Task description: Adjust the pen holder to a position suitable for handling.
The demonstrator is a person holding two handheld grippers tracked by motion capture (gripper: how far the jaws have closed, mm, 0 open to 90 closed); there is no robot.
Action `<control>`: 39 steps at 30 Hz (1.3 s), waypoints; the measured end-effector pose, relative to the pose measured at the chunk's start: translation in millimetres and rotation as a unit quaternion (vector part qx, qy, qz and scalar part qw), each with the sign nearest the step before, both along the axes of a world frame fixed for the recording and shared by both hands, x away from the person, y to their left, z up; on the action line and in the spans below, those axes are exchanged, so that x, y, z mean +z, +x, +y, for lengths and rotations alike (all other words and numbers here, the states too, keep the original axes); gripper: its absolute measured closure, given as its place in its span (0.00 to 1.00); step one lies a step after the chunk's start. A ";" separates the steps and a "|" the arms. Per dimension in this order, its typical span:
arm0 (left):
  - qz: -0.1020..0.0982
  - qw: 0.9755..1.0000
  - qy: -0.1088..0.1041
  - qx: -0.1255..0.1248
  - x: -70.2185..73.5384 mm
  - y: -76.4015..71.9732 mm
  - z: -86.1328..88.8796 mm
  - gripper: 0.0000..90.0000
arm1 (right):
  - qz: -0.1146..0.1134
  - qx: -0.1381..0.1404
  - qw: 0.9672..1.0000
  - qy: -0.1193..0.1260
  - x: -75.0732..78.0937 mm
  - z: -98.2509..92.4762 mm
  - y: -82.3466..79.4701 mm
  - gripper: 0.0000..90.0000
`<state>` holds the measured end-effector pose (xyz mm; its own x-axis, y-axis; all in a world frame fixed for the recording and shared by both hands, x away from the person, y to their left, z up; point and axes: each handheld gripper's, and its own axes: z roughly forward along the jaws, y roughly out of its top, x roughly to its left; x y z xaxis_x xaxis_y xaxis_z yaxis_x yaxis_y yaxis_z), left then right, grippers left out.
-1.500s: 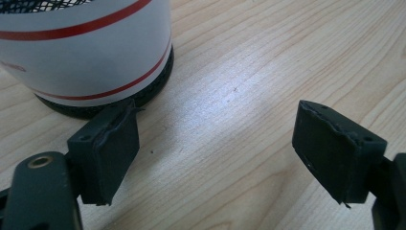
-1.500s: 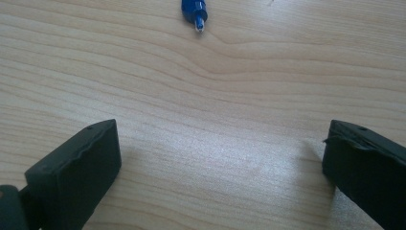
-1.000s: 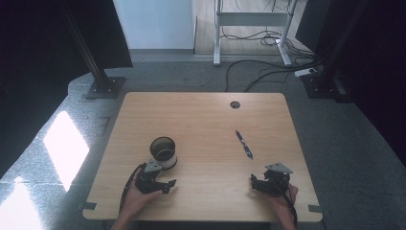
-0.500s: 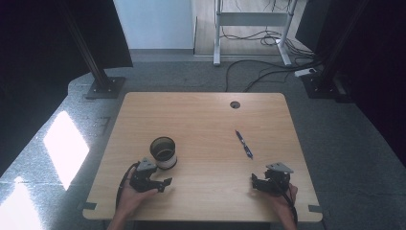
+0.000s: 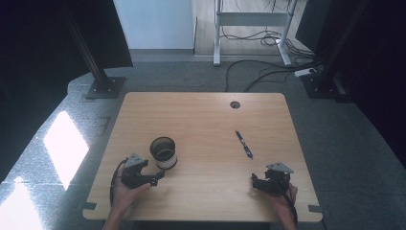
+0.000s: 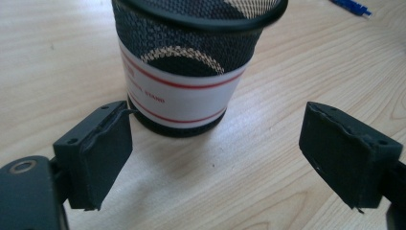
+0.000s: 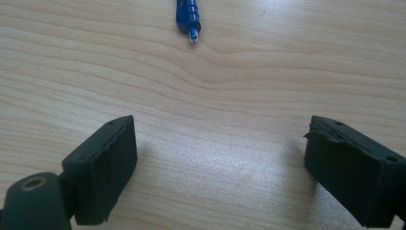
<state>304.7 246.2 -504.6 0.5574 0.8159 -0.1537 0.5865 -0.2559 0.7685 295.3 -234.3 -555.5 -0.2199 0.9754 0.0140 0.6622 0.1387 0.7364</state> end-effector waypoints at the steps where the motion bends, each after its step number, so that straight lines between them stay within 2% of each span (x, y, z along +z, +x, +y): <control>1: -0.003 1.000 -0.003 0.003 1.2 0.8 1.7 0.11 | 0.000 0.000 1.000 0.000 0.0 0.0 0.0 0.11; 8: -0.003 1.000 -0.005 0.008 3.1 12.7 4.8 0.09 | -0.001 -0.002 1.000 0.000 0.0 -0.1 -0.1 0.12; 11: 0.001 1.000 0.002 0.009 0.8 17.8 1.8 0.08 | -0.001 -0.002 1.000 0.000 0.0 -0.1 -0.2 0.12; 15: 0.005 1.000 0.000 0.012 0.1 23.4 -1.6 0.08 | -0.001 -0.002 1.000 0.000 0.0 -0.1 -0.1 0.12; 20: 0.000 1.000 0.004 0.008 -0.1 31.8 -8.1 0.08 | -0.001 -0.002 1.000 0.001 0.0 -0.1 -0.2 0.12; 26: -0.008 1.000 0.011 0.015 -8.9 45.4 -18.8 0.09 | -0.001 -0.002 1.000 0.000 0.0 -0.1 -0.2 0.12; 28: -0.009 1.000 0.006 0.015 -11.7 48.2 -20.6 0.08 | -0.001 -0.002 1.000 0.000 0.0 -0.1 -0.2 0.12; 33: -0.021 1.000 0.001 0.014 -14.3 51.8 -24.1 0.09 | -0.001 -0.002 1.000 0.001 0.0 0.0 -0.1 0.12; 39: -0.039 0.999 0.012 0.012 -15.4 51.1 -26.4 0.11 | -0.001 -0.002 1.000 0.000 0.0 -0.1 -0.2 0.12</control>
